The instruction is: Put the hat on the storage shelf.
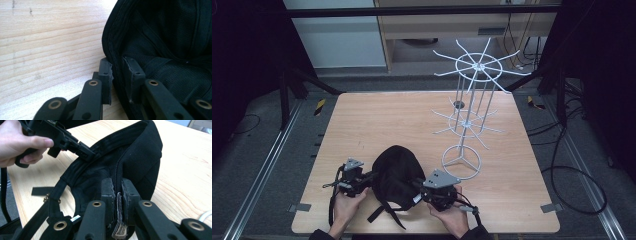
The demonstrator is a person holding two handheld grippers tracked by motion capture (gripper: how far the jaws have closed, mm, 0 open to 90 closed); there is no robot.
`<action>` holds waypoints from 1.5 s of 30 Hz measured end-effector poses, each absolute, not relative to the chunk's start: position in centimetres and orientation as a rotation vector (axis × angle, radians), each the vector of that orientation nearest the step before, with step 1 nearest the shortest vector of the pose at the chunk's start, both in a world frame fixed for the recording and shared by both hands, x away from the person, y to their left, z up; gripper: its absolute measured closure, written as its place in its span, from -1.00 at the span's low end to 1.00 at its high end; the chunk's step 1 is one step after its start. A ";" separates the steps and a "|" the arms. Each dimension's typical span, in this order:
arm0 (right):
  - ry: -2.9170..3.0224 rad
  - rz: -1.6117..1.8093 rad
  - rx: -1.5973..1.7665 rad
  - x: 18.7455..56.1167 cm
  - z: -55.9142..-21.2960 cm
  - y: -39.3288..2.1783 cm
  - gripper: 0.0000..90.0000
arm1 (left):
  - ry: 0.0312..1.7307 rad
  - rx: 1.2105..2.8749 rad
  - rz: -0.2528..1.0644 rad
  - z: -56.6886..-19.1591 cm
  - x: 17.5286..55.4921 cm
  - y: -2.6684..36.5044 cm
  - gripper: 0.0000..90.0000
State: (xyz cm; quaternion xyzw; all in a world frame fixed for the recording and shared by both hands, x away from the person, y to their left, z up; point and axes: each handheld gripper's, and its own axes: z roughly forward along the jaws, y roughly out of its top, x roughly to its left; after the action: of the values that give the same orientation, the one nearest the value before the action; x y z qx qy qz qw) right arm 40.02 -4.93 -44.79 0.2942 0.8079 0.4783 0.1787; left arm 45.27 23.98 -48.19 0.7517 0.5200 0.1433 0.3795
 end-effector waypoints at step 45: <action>2.266 1.309 0.843 39.2 -45.4 -5.3 0.77 | 1.070 1.855 0.285 -41.3 44.0 15.3 -0.29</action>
State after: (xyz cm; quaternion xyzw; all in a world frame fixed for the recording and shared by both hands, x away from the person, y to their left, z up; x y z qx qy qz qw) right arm 39.22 -5.32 -45.42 0.3007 0.8084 0.4671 0.1949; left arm 44.02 15.35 -41.28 0.7573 0.4368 0.1163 0.4713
